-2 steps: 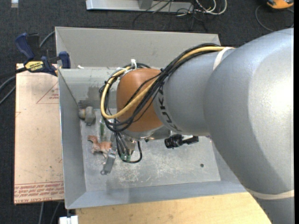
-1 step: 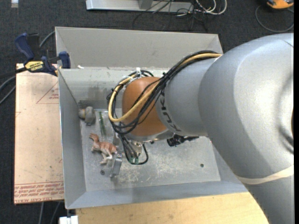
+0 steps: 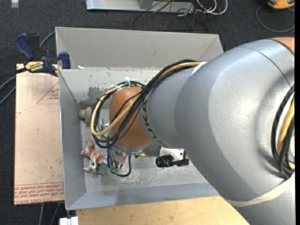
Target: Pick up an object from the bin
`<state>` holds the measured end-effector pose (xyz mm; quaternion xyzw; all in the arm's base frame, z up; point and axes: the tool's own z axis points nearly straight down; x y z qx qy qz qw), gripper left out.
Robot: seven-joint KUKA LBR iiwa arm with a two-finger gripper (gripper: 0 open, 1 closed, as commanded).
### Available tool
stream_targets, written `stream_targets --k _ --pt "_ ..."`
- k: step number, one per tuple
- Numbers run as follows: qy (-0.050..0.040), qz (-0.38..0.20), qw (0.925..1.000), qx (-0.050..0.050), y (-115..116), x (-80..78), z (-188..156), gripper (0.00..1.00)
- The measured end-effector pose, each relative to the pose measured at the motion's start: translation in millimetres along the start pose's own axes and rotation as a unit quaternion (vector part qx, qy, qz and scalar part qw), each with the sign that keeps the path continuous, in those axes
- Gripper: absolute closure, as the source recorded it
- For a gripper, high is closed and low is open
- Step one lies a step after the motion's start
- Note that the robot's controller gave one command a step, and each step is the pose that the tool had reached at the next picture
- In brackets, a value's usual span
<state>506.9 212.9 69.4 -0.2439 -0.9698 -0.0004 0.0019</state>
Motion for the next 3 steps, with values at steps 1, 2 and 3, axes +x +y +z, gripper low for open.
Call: stream_targets --k 1,2,3 --pt "0.0001 0.0 1.0 0.0 0.0 -0.1 0.0 1.0" --pt "0.0004 0.001 1.0 0.0 -0.4 0.0 -1.6 1.0" --pt "0.0005 0.001 1.0 0.001 -0.7 0.2 -7.0 1.0"
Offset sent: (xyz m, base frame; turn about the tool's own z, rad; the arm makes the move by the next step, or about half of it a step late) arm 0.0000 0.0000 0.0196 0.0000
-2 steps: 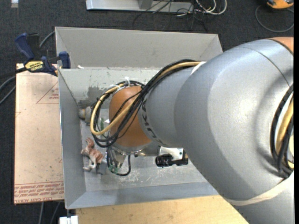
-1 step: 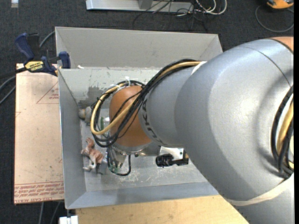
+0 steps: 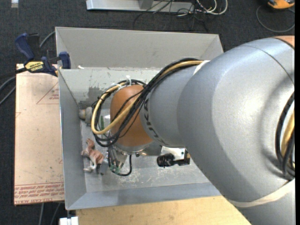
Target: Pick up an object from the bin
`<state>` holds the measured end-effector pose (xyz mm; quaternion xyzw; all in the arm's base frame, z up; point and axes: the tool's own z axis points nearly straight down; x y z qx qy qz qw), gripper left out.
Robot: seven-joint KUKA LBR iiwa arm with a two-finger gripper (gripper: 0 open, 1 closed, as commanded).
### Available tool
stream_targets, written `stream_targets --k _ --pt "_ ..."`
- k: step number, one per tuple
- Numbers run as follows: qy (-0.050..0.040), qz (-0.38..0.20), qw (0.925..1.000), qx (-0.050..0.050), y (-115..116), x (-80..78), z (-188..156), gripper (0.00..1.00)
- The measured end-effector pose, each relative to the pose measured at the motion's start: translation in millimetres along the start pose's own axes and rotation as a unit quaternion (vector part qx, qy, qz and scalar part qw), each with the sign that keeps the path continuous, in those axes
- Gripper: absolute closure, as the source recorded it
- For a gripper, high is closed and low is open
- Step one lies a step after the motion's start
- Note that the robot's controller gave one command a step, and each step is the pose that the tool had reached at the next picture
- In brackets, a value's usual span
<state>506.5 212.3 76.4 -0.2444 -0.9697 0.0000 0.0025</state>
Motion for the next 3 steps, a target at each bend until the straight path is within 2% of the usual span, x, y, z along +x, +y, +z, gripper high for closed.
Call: stream_targets --k 3 --pt "-0.0001 0.0 1.0 0.0 -0.1 -0.1 -25.4 1.0"
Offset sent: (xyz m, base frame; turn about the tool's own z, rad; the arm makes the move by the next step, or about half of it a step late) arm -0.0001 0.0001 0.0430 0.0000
